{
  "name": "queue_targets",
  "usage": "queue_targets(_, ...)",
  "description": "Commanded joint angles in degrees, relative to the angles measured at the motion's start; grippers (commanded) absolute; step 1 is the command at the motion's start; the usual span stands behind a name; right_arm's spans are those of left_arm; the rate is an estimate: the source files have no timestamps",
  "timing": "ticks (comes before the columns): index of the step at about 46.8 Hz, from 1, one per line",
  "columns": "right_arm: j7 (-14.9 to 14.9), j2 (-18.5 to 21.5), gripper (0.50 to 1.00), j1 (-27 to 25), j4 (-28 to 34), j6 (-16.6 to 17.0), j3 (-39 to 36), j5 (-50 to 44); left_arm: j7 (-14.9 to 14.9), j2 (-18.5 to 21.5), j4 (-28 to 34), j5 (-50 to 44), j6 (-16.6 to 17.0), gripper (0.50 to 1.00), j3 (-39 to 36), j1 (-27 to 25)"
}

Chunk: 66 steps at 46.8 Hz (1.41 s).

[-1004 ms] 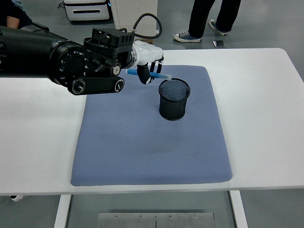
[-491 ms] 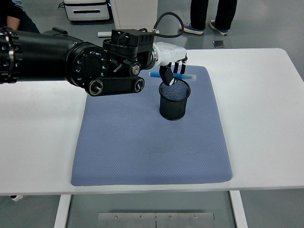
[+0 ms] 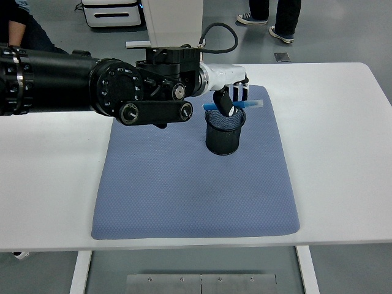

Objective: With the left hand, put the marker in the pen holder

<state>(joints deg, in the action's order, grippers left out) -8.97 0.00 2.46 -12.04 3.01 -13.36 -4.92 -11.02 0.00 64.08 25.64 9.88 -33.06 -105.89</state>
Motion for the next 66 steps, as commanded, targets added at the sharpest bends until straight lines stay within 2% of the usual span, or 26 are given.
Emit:
queue_targets(1,0.0,0.0,1.0,0.0,0.0,-0.02,0.0,0.0,0.12,0.0,-0.18,-1.29,0.14,0.5,0.54,0.07)
queue_targets(26,0.0,0.0,1.0,0.0,0.0,-0.02,0.0,0.0,1.97,0.0,-0.97,-7.09,1.99,0.508,1.94,1.74)
queue_targets(30,0.0,0.0,1.0,0.0,0.0,0.07,0.0,0.0,2.23,0.0,-0.97,-7.36,2.69,0.669,1.94,1.92)
queue_targets(41,0.0,0.0,1.0,0.0,0.0,0.07,0.0,0.0,2.93,0.0,-1.06,-7.53,3.22,0.804,1.86,2.09)
queue_targets(43,0.0,0.0,1.0,0.0,0.0,-0.02,0.0,0.0,3.29,0.0,-1.06,-7.71,3.22,0.815,1.86,2.09)
queue_targets(50,0.0,0.0,1.0,0.0,0.0,-0.02,0.0,0.0,6.1,0.0,-3.69,-9.02,3.31,0.953,2.38,2.79)
queue_targets(51,0.0,0.0,1.0,0.0,0.0,-0.02,0.0,0.0,6.1,0.0,-3.7,-9.03,3.31,0.953,2.38,2.8)
queue_targets(52,0.0,0.0,1.0,0.0,0.0,0.07,0.0,0.0,7.49,0.0,-5.44,-11.55,3.13,1.0,3.25,4.01)
queue_targets(57,0.0,0.0,1.0,0.0,0.0,-0.02,0.0,0.0,9.44,1.85,-8.79,-14.82,3.22,1.0,3.97,6.57)
queue_targets(63,0.0,0.0,1.0,0.0,0.0,-0.02,0.0,0.0,9.97,3.78,-15.9,-15.62,3.04,1.0,4.23,10.26)
queue_targets(66,0.0,0.0,1.0,0.0,0.0,-0.02,0.0,0.0,11.37,5.71,-19.07,-15.71,2.78,1.0,4.84,12.02)
